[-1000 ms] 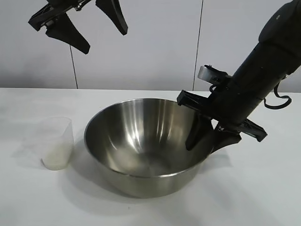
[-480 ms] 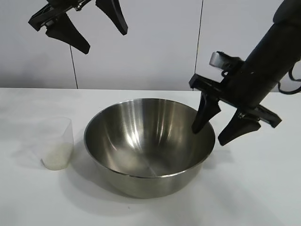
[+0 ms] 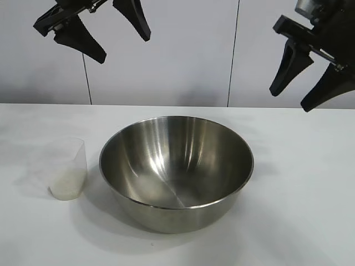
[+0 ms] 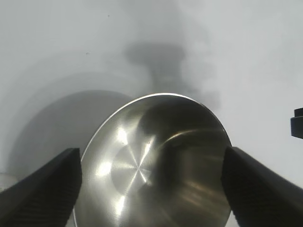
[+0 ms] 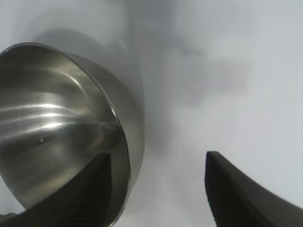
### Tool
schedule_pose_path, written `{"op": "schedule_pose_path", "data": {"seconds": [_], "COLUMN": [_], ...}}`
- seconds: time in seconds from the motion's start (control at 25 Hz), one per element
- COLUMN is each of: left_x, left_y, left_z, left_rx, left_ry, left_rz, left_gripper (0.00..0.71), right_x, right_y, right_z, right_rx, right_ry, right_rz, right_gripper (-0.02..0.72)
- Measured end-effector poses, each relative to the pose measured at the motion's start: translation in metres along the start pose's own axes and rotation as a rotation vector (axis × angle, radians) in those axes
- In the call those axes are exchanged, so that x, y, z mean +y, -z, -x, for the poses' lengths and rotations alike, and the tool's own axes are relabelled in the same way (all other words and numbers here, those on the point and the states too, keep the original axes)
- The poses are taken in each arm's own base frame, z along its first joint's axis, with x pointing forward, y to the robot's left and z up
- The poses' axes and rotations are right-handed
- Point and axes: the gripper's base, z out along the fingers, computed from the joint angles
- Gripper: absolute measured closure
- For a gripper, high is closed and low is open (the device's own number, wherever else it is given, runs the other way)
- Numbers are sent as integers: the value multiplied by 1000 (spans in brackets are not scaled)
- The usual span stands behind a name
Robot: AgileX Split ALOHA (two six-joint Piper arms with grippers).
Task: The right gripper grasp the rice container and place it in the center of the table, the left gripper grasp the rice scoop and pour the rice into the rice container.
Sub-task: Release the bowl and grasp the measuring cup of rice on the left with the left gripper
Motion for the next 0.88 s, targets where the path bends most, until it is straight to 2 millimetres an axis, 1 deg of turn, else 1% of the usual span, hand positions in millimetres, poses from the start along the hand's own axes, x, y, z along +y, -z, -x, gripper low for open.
{"op": "schedule_pose_path", "data": {"seconds": [0.16,0.88], "left_x": [0,0], "left_y": [0,0], "left_z": [0,2], "left_rx": [0,-23], "left_ry": [0,0], "left_rz": [0,0], "left_gripper": [123,123], "right_x": [8,10], "right_y": [10,12], "right_z": [2,2], "right_rx": [-34,-44], "right_ry": [-3,-15], "right_rz": [35,53], "right_gripper": [302,302]}}
